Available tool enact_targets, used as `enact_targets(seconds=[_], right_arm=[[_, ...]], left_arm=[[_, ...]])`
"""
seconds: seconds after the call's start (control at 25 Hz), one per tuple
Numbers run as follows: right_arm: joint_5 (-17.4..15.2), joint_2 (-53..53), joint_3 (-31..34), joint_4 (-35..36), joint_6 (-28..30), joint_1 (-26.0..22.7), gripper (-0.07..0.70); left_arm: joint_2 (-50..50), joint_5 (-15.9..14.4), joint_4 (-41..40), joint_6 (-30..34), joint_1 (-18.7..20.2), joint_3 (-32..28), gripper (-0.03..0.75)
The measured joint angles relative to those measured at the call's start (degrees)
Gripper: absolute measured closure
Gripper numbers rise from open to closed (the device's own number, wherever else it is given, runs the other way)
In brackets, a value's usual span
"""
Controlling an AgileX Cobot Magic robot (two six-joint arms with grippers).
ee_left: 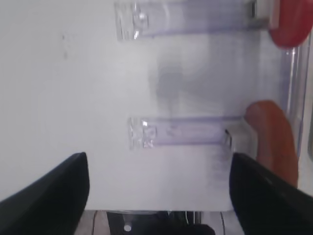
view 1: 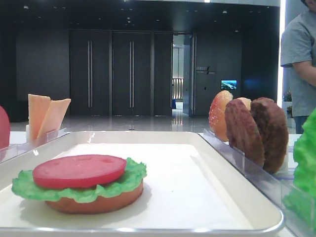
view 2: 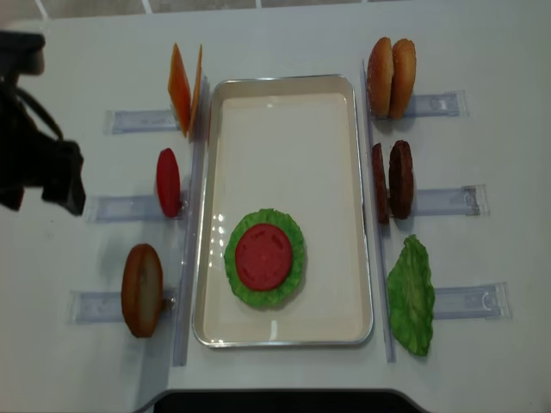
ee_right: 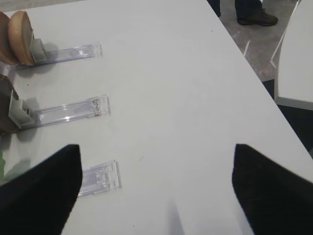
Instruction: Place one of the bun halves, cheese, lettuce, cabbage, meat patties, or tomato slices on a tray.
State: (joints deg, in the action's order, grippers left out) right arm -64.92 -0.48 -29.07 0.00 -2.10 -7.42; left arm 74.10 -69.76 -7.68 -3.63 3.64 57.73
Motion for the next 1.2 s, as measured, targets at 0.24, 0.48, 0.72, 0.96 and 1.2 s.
enact_targets(seconds=[0.24,0.48,0.72,0.96,1.2], right_arm=[[0.0,0.0,0.0,0.0,0.0,0.0,0.041],[0.0,0.0,0.0,0.0,0.0,0.0,0.041],[0.0,0.0,0.0,0.0,0.0,0.0,0.041],[0.0,0.0,0.0,0.0,0.0,0.0,0.041],[0.0,0.0,0.0,0.0,0.0,0.0,0.041]], left_arm=[[-14.6,-0.1,0.1,-2.7,0.0,-15.4,0.024],[-30.8,1.6,0.1,-2.9,0.0,-25.8,0.024],[-47.9,6.4,1.1,-3.0,0.0,-30.4,0.024],[-60.7,6.5,1.0,-3.0,0.0,-30.5,0.024],[-72.2,6.3,0.5,-3.1,0.0,-30.5,0.024]])
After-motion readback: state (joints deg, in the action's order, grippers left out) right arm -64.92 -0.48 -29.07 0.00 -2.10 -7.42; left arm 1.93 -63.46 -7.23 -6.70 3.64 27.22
